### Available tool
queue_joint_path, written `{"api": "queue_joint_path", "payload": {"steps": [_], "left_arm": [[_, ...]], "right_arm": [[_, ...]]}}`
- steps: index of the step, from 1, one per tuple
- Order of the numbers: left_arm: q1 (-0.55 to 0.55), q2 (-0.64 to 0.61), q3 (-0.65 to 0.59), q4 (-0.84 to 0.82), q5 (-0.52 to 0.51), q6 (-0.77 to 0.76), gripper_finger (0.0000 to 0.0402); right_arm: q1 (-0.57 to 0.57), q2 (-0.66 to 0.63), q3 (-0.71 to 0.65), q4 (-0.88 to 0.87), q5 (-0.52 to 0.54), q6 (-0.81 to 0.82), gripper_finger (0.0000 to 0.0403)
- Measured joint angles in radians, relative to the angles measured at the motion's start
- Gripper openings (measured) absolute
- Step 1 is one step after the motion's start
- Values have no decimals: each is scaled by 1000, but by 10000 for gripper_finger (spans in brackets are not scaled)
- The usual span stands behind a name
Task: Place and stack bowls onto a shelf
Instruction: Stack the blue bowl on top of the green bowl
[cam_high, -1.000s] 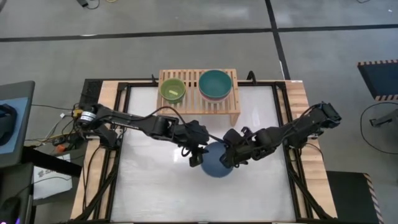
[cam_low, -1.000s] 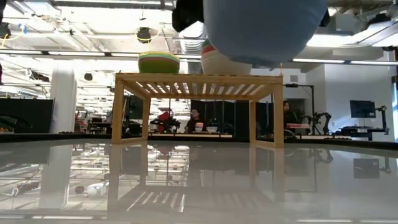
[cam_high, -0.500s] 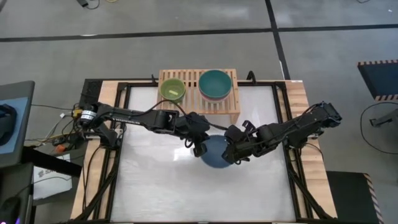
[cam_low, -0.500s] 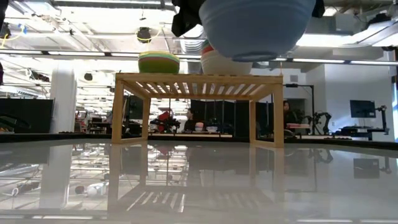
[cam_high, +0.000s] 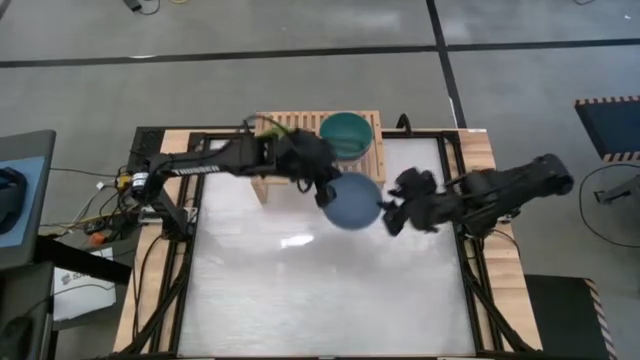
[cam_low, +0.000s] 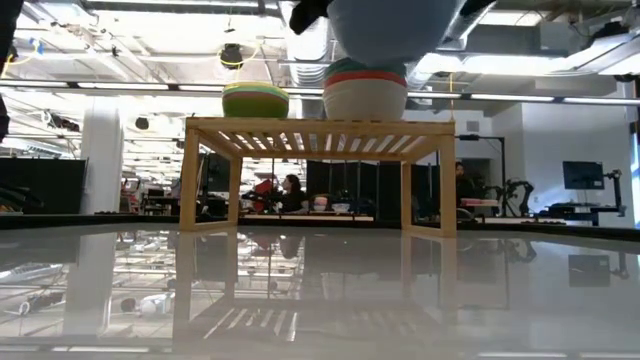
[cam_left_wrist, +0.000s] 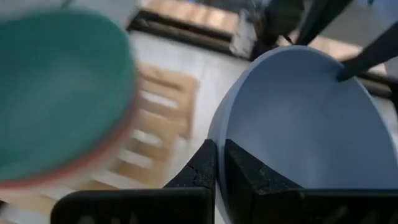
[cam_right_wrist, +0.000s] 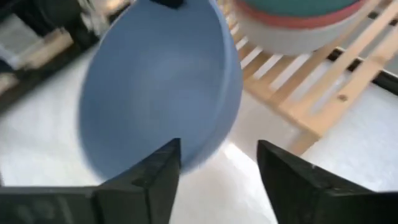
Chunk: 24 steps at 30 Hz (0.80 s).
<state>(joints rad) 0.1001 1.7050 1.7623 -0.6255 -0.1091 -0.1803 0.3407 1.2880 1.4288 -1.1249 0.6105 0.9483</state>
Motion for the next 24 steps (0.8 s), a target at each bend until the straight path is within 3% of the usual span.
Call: {"api": "queue_joint_path", "payload": {"steps": [4,10,17,24], "left_arm": [[68,0,102,-7,-6,39,0],[205,-9,247,4,-12,24,1],[344,37,249,-28,-28,-63,1],[380,131,247,-54,26,-96,0]], "right_arm": [[0,-95,0,-25,43,38,259],[-10,-151,-3,-105,62,41,264],[-57,-137,-3,-124,69,-4,265],[-93,-129,-3,-147,50,-37,265]]}}
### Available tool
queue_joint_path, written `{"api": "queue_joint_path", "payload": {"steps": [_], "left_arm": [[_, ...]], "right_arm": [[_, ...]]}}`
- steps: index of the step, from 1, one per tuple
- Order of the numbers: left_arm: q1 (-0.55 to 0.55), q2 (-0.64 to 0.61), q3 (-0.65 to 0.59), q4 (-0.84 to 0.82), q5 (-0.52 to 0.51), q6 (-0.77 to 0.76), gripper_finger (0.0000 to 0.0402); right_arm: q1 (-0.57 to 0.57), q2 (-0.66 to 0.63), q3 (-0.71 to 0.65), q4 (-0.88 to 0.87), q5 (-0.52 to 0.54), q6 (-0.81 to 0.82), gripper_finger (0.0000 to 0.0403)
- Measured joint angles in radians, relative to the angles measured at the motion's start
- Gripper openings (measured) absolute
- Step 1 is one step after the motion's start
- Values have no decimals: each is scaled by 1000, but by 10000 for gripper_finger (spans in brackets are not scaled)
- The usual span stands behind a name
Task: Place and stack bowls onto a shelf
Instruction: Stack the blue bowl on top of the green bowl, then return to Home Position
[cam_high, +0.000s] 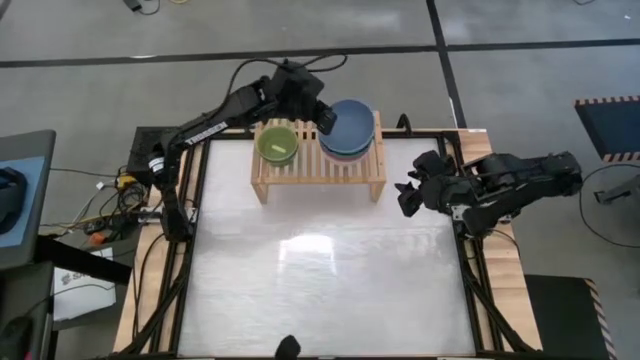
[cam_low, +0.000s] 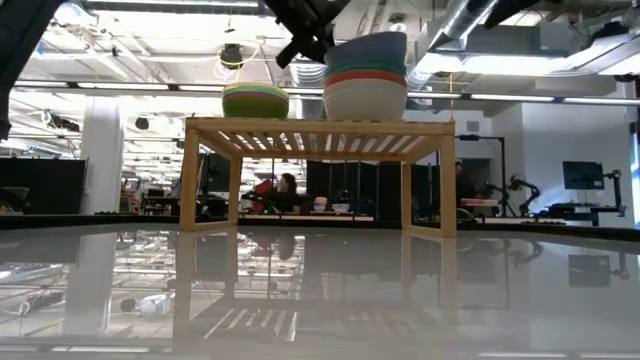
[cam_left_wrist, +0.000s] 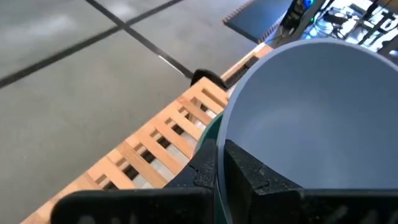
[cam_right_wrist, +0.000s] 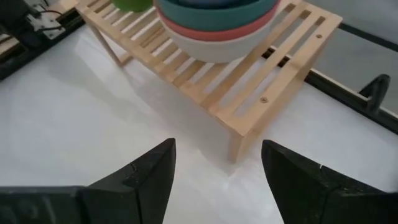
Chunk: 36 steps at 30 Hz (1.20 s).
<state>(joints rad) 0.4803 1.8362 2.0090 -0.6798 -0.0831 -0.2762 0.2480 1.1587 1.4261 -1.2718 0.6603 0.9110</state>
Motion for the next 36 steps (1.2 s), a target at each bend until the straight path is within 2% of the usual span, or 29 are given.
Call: {"api": "queue_joint_path", "payload": {"steps": [5,12,16,20,23,26,27,30,32,36], "left_arm": [[11,15,0,-22,57,-9,24],[30,15,50,-151,63,13,114],[11,-18,113,-163,44,88,157],[-46,-106,87,-72,-58,157,172],[-96,-178,-32,-19,-82,187,171],[-163,-285,-251,123,-92,190,159],[-188,-335,-339,189,-93,186,153],[-252,-513,-598,419,-100,161,133],[-298,-629,-752,539,-109,164,118],[-382,-836,-962,566,-77,189,80]], "right_arm": [[-11,-17,0,-39,-6,-1,265],[-56,-74,0,35,-17,-121,264],[-51,-112,-10,234,-80,-308,244],[-13,-198,-94,504,-88,-483,181],[-4,-293,-205,684,-119,-549,108],[5,-399,-355,858,-194,-577,33],[12,-434,-404,936,-219,-581,20],[28,-533,-531,1080,-302,-584,26],[37,-585,-579,1116,-314,-572,40],[38,-628,-627,961,-306,-577,51]]}}
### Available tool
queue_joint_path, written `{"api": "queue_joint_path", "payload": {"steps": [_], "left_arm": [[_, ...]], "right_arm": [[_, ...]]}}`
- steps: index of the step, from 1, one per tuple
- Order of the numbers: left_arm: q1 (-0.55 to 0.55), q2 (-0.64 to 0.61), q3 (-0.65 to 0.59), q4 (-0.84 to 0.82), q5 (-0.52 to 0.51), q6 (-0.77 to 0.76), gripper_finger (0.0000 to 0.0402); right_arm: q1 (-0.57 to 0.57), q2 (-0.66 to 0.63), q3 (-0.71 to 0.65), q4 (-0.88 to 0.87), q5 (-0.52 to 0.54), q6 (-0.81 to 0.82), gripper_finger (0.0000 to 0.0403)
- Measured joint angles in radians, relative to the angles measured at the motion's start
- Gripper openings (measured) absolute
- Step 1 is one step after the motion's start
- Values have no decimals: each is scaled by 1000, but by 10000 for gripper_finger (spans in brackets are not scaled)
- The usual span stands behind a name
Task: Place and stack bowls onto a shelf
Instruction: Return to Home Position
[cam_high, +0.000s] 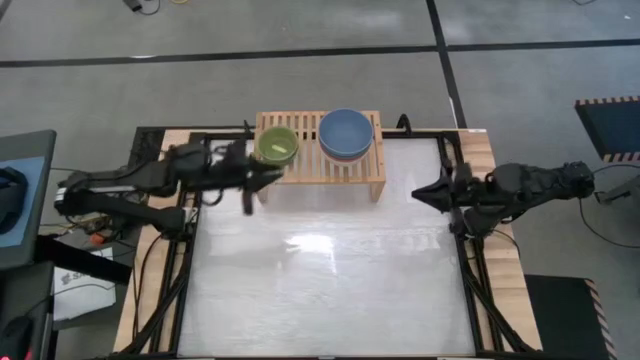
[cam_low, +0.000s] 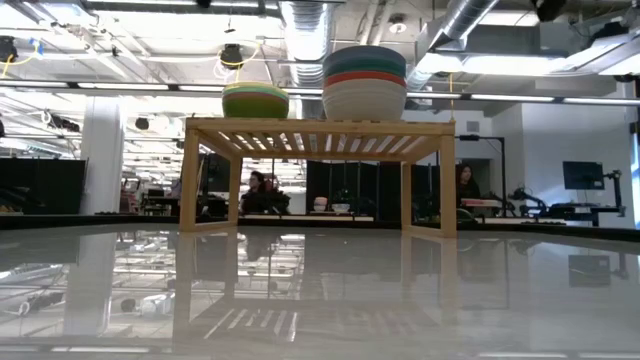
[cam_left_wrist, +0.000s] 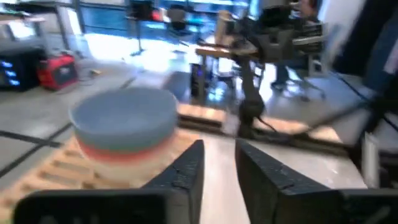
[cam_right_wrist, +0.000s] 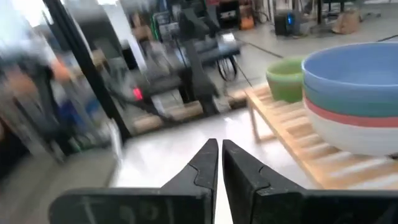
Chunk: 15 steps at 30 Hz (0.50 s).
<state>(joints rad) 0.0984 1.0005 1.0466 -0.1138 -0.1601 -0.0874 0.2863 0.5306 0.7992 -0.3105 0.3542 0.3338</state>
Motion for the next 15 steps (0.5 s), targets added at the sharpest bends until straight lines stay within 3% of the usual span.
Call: {"api": "queue_joint_path", "payload": {"steps": [3,6,10,15], "left_arm": [[-51,-109,-115,-81,20,-43,48],[-118,-190,-224,-51,15,-84,12],[-197,-310,-392,156,-81,-43,1],[-227,-437,-580,283,-80,-38,0]], "right_arm": [[-1,-3,-7,-92,14,-79,47],[-1,-31,-23,-82,17,-209,30],[-2,-94,-67,-8,-39,-370,17],[-2,-184,-166,71,-72,-362,19]]}}
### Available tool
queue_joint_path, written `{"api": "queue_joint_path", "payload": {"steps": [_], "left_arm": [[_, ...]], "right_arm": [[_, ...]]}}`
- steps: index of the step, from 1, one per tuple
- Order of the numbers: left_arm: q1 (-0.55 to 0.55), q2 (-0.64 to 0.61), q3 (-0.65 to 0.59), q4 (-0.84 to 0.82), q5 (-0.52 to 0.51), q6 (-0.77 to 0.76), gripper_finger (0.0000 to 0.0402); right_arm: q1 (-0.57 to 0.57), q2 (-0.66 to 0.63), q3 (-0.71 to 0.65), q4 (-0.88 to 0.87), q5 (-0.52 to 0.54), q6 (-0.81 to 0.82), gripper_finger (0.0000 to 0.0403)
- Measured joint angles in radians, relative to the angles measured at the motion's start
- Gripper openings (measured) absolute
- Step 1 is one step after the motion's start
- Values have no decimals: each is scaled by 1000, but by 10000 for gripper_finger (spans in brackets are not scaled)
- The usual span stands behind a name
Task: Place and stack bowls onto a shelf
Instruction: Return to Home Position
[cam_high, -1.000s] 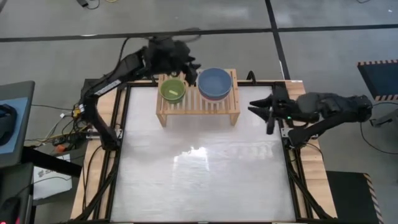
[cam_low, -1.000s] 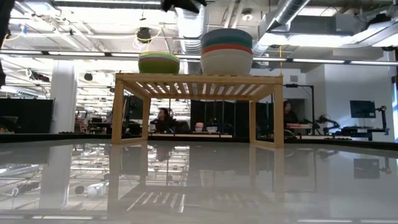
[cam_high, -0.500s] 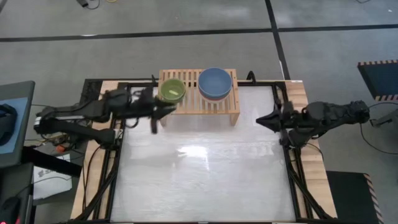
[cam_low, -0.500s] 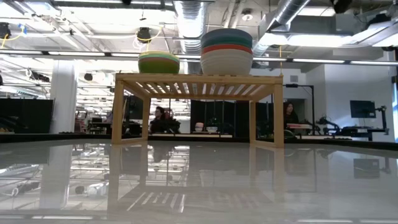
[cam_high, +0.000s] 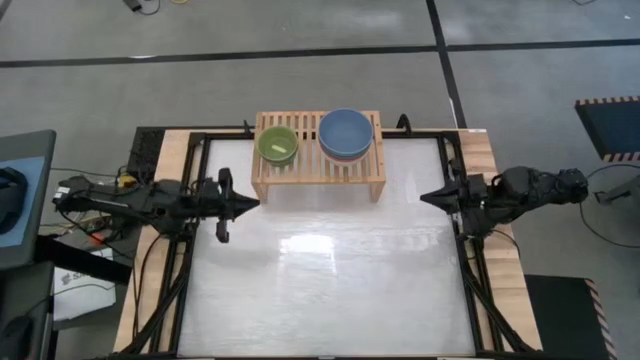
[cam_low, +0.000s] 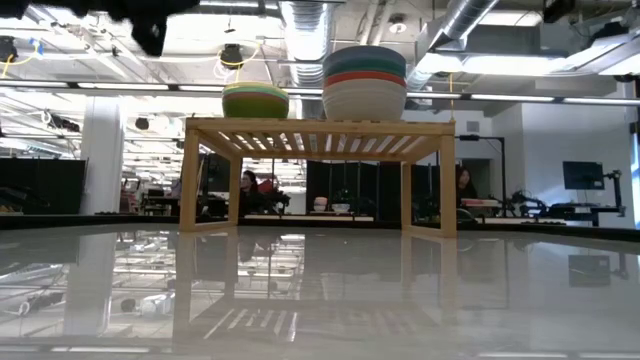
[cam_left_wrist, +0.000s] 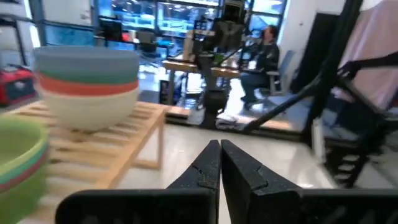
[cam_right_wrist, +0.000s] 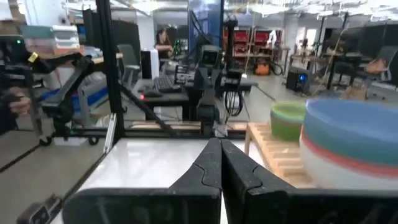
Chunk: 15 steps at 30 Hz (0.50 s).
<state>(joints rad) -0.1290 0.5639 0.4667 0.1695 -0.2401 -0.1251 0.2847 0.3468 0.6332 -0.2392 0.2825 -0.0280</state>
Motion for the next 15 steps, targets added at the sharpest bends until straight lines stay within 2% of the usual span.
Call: {"api": "queue_joint_path", "payload": {"steps": [3,7,12,15], "left_arm": [[5,-56,-59,-90,-38,49,0],[37,-86,-98,-135,-51,12,0],[51,-126,-123,-102,43,171,0],[52,-170,-168,-92,56,194,0]], "right_arm": [[-2,-41,-61,-2,1,18,19],[-27,-92,-123,-11,0,27,19],[-67,-182,-204,4,-51,61,19],[-88,-232,-254,5,-100,120,19]]}}
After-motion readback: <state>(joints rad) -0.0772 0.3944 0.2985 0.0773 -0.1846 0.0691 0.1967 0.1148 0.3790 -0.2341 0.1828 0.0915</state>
